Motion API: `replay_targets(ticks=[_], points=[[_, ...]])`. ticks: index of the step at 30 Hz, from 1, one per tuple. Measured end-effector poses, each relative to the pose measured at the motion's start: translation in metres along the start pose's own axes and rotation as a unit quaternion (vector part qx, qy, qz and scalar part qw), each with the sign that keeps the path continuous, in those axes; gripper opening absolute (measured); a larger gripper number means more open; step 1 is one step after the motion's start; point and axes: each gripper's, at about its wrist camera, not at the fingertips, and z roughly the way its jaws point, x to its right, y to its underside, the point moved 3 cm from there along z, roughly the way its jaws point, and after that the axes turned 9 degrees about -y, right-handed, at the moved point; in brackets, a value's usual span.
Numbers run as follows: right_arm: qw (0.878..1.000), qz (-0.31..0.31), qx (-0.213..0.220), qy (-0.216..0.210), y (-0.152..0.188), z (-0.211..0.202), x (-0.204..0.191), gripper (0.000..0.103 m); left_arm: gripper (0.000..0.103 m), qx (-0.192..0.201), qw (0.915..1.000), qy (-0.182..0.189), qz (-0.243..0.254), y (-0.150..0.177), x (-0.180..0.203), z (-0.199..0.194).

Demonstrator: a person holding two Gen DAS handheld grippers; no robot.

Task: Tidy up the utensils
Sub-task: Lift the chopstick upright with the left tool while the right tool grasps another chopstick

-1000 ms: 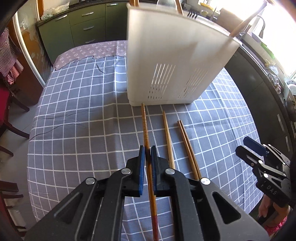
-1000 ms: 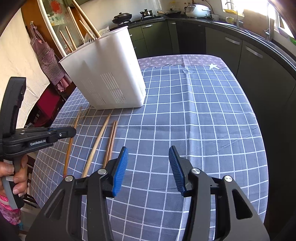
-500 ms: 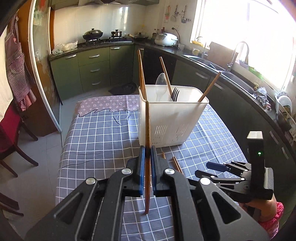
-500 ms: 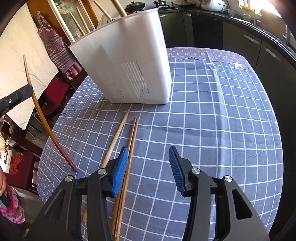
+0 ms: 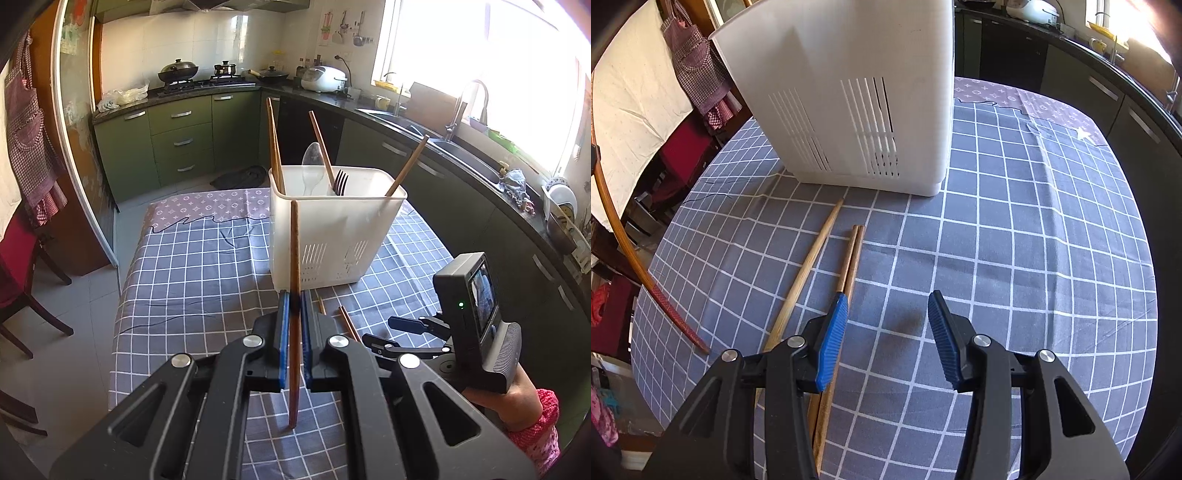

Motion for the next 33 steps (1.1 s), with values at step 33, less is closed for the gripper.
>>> replay_targets(ticks=[33], points=[[0.999, -0.033, -0.009, 0.025, 0.002, 0.002, -0.018, 0.032, 0.006, -0.002, 1.0, -0.003, 0.003, 0.002, -0.002, -0.003]])
